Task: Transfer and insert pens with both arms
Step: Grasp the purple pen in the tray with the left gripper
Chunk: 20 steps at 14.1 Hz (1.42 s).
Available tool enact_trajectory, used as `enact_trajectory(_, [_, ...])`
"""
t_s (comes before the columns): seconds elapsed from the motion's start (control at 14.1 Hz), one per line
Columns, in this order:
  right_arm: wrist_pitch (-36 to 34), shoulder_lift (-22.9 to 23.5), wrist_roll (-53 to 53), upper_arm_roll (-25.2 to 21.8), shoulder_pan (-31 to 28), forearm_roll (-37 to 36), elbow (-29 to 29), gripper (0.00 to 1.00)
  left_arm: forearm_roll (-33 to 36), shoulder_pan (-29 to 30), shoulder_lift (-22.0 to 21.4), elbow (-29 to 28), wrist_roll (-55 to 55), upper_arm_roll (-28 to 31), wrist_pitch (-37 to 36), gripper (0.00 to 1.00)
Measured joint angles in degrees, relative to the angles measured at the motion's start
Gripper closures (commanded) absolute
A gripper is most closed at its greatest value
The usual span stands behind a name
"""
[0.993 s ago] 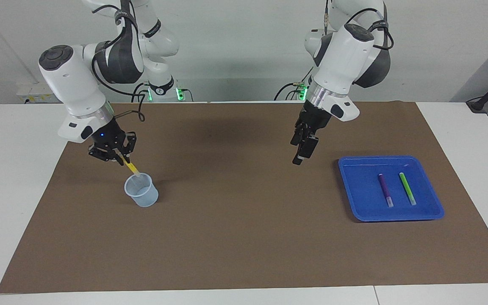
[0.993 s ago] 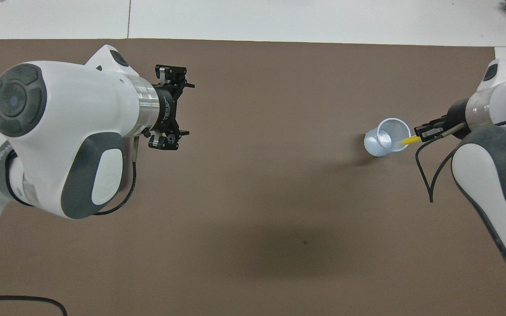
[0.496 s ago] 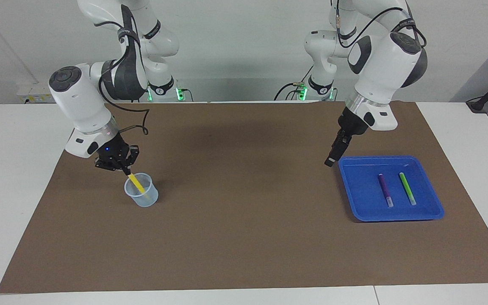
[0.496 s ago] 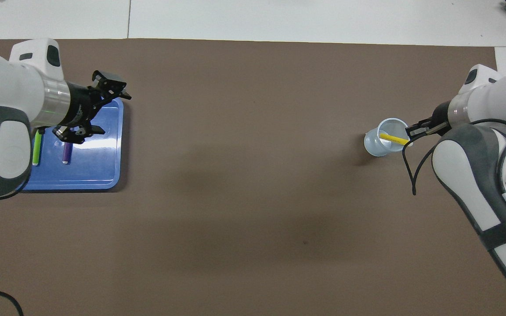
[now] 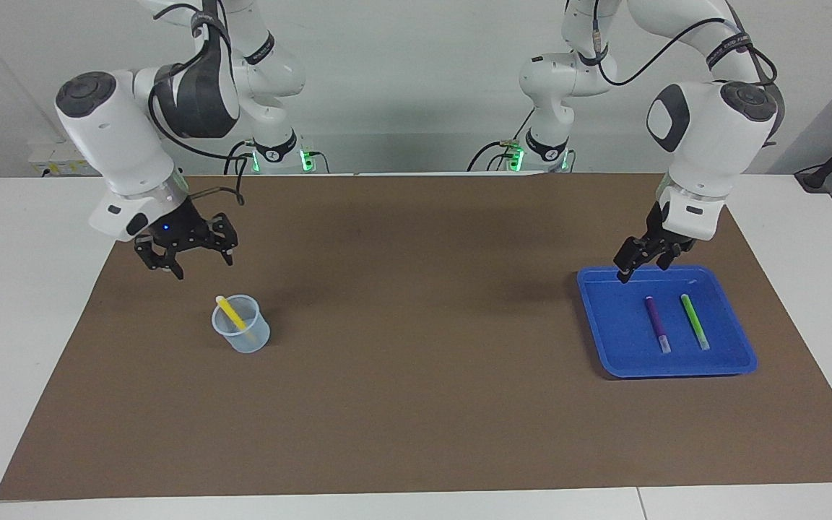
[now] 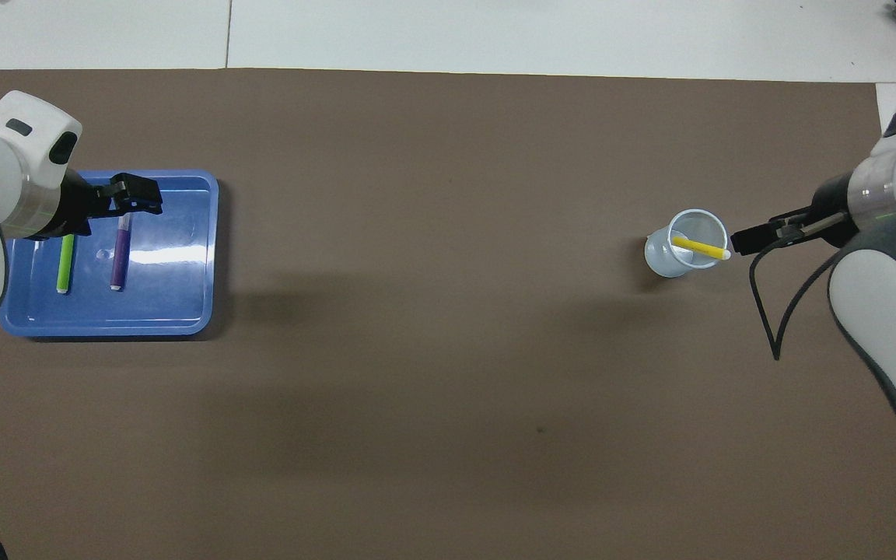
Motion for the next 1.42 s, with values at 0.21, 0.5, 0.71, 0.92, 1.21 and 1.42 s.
enact_trajectory(0.21, [-2.54,-3.36,2.13,-0.27,-0.09,0.0,0.15,0.0,0.54,2.23,2.55,-0.22,9.74,0.05,4.28,0.0])
enact_trajectory(0.5, [-4.48,-4.45,3.43,-0.38,-0.2,-0.02,0.54,0.0,7.66,3.89,8.31,0.09,16.46,0.03,10.93,0.03])
enact_trajectory(0.71, [-4.48,-4.45,5.53,-0.07,-0.03,-0.02,0.51,0.0,8.38,6.31,12.93,0.43,20.75,0.11,15.18,0.05])
enact_trajectory(0.92, [-4.51,-4.45,5.62,-0.06,-0.03,-0.02,0.44,0.0,8.38,9.43,16.05,0.53,22.54,0.08,18.23,0.18])
enact_trajectory(1.21, [-4.58,-4.45,5.68,-0.04,-0.01,-0.02,0.27,0.0,8.38,9.81,17.02,-0.05,22.71,-0.49,18.77,0.28])
enact_trajectory(1.42, [-4.59,-4.45,6.68,0.23,0.05,-0.02,0.01,0.0,8.38,9.74,17.45,-1.68,22.58,-0.63,20.21,0.28])
